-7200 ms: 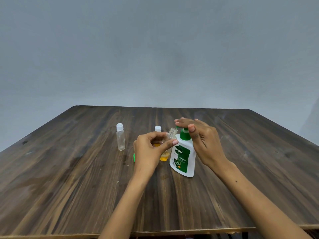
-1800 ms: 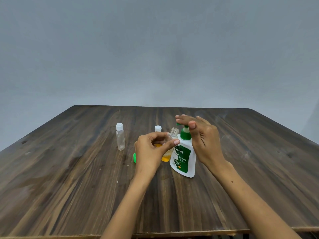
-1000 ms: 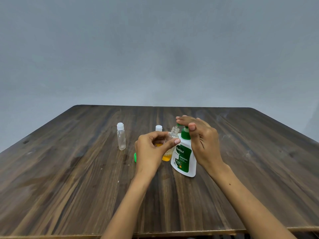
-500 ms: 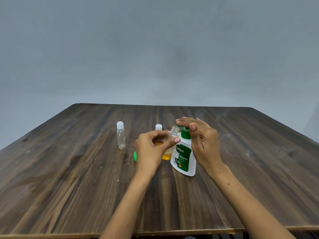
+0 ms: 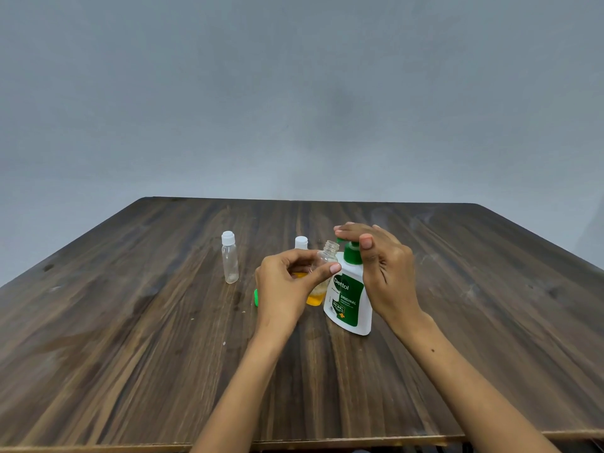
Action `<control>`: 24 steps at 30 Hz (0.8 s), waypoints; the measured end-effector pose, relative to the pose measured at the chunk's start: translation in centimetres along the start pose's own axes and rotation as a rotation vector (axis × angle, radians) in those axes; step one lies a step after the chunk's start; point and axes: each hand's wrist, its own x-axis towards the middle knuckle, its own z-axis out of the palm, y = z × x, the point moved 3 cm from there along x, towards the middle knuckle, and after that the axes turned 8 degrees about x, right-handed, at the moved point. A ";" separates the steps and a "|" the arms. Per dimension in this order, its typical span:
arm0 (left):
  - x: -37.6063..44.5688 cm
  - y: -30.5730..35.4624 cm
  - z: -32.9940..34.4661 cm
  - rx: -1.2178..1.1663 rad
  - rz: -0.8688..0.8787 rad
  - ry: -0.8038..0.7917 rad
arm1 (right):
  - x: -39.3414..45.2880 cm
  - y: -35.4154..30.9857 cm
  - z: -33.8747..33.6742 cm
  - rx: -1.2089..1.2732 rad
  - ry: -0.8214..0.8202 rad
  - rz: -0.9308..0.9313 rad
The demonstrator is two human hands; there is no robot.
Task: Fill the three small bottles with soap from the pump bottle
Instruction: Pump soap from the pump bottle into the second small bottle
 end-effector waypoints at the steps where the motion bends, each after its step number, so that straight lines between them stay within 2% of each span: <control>1: 0.0 0.0 0.0 0.000 0.003 0.000 | 0.2 -0.1 0.0 -0.002 -0.003 -0.003; 24: -0.1 0.2 -0.1 0.000 -0.009 0.007 | 0.0 0.0 0.2 -0.017 0.020 -0.026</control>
